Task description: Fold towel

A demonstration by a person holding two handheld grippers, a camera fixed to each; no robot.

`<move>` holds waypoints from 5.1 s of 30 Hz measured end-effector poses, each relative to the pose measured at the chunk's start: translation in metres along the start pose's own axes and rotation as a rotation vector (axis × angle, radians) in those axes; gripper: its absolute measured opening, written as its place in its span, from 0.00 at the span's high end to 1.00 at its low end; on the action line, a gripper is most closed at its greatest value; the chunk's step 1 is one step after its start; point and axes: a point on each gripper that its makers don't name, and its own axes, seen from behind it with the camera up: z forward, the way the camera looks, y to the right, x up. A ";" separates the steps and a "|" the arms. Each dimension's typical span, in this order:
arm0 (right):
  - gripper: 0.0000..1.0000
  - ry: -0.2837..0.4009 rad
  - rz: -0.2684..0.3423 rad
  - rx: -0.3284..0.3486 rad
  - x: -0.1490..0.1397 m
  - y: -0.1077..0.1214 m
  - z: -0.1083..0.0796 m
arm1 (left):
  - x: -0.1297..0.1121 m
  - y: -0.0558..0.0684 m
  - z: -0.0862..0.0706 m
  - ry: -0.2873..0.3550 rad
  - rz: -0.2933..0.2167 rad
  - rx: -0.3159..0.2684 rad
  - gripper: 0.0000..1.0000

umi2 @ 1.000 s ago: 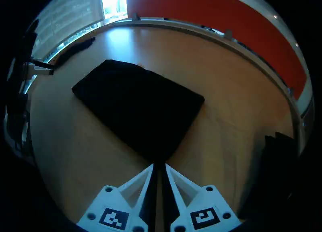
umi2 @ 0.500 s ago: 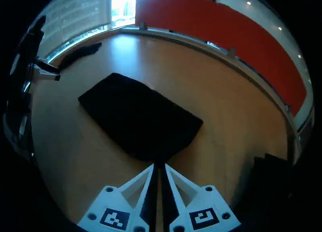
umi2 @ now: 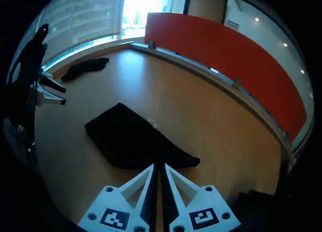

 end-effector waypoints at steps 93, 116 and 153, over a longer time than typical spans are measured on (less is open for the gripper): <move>0.30 -0.086 -0.105 0.266 0.014 -0.134 0.081 | -0.018 -0.043 -0.033 0.036 -0.124 0.083 0.04; 0.32 -0.148 -0.075 0.219 -0.035 -0.115 0.069 | -0.017 -0.033 -0.031 0.034 -0.110 0.071 0.04; 0.98 -0.130 -0.012 0.212 -0.035 -0.110 0.067 | -0.021 -0.033 -0.034 0.029 -0.108 0.072 0.04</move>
